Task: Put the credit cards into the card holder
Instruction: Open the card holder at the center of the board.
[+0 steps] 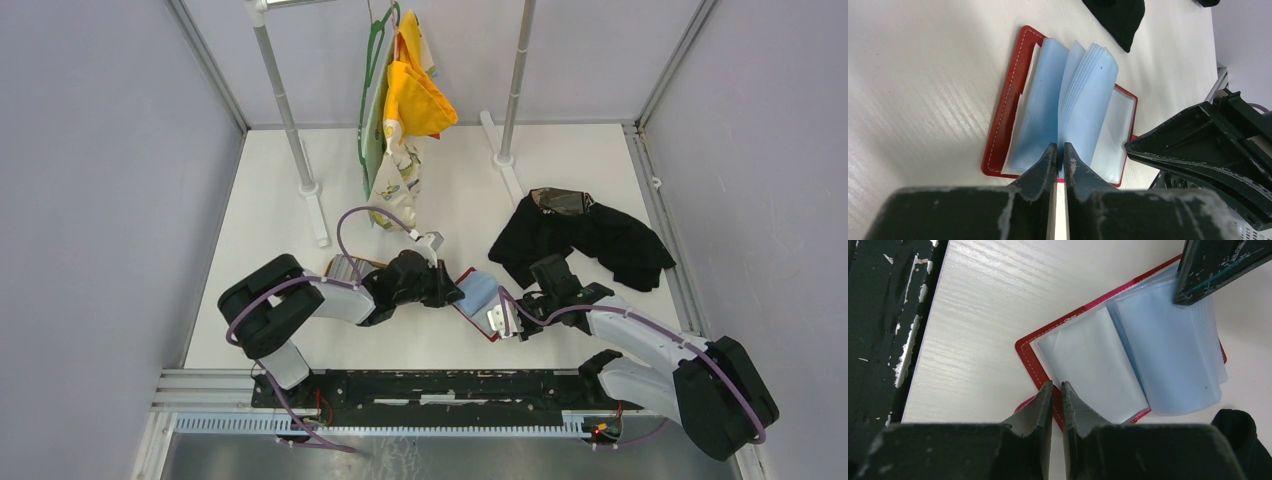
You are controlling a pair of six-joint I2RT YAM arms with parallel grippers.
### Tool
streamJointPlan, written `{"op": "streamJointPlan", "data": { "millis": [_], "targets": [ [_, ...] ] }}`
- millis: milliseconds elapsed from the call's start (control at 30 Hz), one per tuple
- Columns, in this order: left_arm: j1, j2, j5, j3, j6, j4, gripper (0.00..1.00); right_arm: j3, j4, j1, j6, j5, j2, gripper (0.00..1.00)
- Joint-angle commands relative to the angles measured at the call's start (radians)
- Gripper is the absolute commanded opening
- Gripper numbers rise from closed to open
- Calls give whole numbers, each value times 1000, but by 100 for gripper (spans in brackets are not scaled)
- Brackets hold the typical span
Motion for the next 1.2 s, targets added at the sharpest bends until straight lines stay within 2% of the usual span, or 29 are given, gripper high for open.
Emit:
{"op": "streamJointPlan", "data": {
  "millis": [0, 400, 567, 667, 800, 967, 1067, 1167],
  "targets": [
    [4, -32, -34, 33, 68, -34, 14, 16, 15, 8, 13, 17, 5, 16],
    [2, -98, -119, 45, 117, -160, 17, 29, 2, 8, 18, 33, 6, 16],
    [2, -160, -134, 33, 143, -195, 22, 31, 0, 6, 18, 34, 7, 17],
    [3, -227, -118, 20, 171, -195, 24, 34, -5, 7, 16, 34, 8, 17],
    [0, -278, 13, 11, 193, -130, 27, 39, -14, 6, 13, 39, 7, 18],
    [-13, -162, 191, 82, 160, -35, 27, 46, -21, -4, 11, 35, 5, 19],
    [-27, -69, 222, 142, 146, -24, 20, 45, -20, -7, 10, 31, 3, 19],
    [-46, 3, 229, 194, 140, -28, 18, 44, -20, -9, 11, 28, 5, 19]
  ]
}}
